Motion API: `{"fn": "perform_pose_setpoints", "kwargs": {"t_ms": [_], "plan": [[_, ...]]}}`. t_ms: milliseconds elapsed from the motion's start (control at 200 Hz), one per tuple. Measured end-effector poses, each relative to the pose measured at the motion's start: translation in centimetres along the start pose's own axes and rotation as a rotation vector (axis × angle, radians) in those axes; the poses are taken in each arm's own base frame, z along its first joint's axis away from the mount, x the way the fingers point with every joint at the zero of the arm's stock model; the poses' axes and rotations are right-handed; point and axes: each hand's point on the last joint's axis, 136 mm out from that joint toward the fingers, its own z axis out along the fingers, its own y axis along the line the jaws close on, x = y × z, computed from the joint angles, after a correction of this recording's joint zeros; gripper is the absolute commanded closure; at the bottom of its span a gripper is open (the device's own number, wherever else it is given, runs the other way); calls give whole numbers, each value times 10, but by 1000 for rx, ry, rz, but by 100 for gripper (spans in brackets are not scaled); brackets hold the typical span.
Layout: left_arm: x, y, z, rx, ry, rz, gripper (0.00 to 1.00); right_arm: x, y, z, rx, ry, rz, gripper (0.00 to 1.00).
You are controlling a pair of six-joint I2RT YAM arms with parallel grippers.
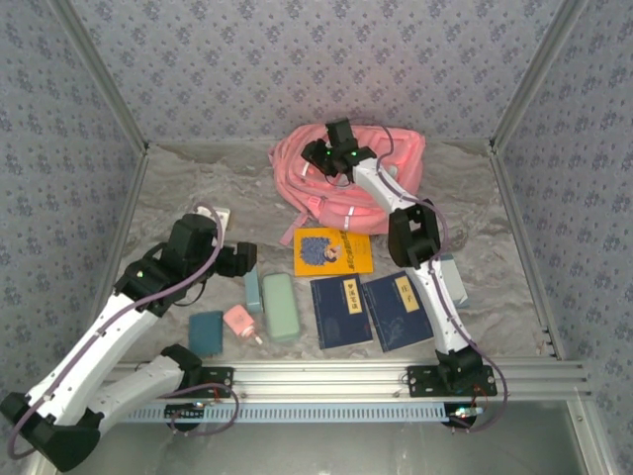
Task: Pack the student bag
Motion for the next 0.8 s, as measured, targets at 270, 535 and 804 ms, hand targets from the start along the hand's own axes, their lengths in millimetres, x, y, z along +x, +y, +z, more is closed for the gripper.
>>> {"fn": "perform_pose_setpoints", "kwargs": {"t_ms": [270, 535, 804], "plan": [[-1, 2, -2, -9, -22, 11, 17, -5, -2, 11, -26, -17, 35, 79], [1, 3, 1, -13, -19, 15, 19, -5, -3, 17, -48, -18, 27, 89], [3, 3, 3, -14, -14, 23, 21, -9, 11, 17, -129, -1, 12, 100]]}}
